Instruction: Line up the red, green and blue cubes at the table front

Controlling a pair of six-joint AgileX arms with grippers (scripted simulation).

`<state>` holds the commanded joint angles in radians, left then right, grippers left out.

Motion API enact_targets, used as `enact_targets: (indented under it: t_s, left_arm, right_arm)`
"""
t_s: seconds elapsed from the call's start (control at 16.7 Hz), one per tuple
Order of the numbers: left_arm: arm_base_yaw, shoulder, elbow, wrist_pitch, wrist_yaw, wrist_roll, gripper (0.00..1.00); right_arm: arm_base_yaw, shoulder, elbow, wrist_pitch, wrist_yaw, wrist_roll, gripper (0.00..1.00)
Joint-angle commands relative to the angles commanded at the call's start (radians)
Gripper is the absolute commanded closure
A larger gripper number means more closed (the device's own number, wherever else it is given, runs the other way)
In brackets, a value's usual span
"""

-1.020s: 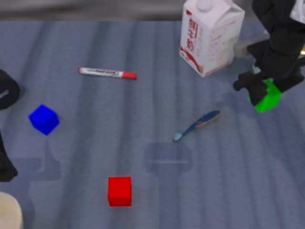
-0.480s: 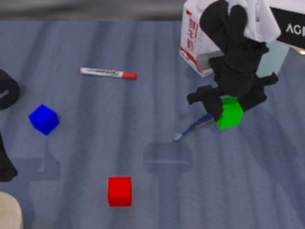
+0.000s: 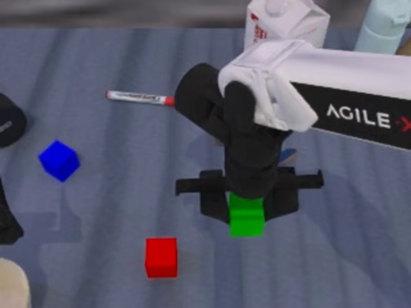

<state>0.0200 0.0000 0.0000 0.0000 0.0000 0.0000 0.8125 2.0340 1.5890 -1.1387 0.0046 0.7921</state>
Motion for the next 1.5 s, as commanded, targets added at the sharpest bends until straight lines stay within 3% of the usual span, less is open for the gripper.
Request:
enact_targets:
  t_s: [0.24,0.6,0.96,1.26,1.5]
  left_arm:
    - [0.0,0.0,0.0,0.0,0.0,0.0,0.0]
    - [0.0,0.0,0.0,0.0,0.0,0.0,0.0]
    - [0.0,0.0,0.0,0.0,0.0,0.0,0.0]
    - [0.0,0.0,0.0,0.0,0.0,0.0,0.0]
    - [0.0,0.0,0.0,0.0,0.0,0.0,0.0]
  right_arm:
    - [0.085,-0.044,-0.038,0.014,0.003,0.116,1.0]
    - [0.085,-0.036,-0.049,0.03,0.003,0.118,1.0]
    - [0.089,0.031,-0.185,0.243,0.004,0.123,1.0]
    - [0.09,0.041,-0.202,0.264,0.004,0.124,1.0]
    - [0.09,0.041,-0.202,0.264,0.004,0.124,0.7]
